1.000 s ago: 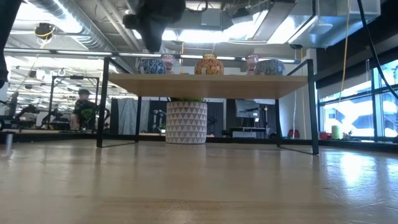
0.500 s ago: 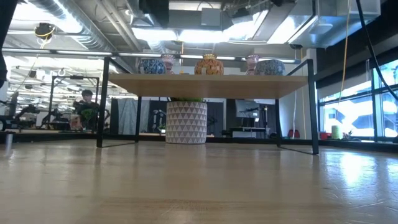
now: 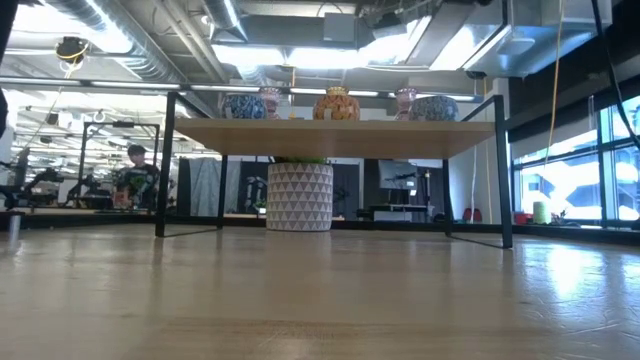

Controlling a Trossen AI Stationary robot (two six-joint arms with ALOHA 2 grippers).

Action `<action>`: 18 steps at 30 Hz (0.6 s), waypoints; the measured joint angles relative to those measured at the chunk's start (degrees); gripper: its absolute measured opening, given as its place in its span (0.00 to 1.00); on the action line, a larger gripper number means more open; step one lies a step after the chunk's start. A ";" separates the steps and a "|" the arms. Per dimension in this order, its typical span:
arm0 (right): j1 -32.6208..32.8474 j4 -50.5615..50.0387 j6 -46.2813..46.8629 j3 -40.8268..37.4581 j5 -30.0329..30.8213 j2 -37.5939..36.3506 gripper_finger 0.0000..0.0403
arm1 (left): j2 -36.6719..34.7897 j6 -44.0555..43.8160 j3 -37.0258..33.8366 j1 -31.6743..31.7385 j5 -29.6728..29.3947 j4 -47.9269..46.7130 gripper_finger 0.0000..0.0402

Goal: Pick & Place candle stick holders
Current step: Put the blue candle on the shelf aligned with the left violet candle holder

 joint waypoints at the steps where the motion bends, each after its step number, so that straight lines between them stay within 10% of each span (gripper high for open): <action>1: 0.67 -0.05 0.99 0.00 0.00 0.00 0.00 | 0.00 -0.39 -0.15 -0.54 -0.17 -0.03 0.12; 18: 5.67 -1.65 7.65 -0.04 7.23 0.31 0.00 | -10.89 -15.68 -26.33 -2.34 -6.17 16.22 0.00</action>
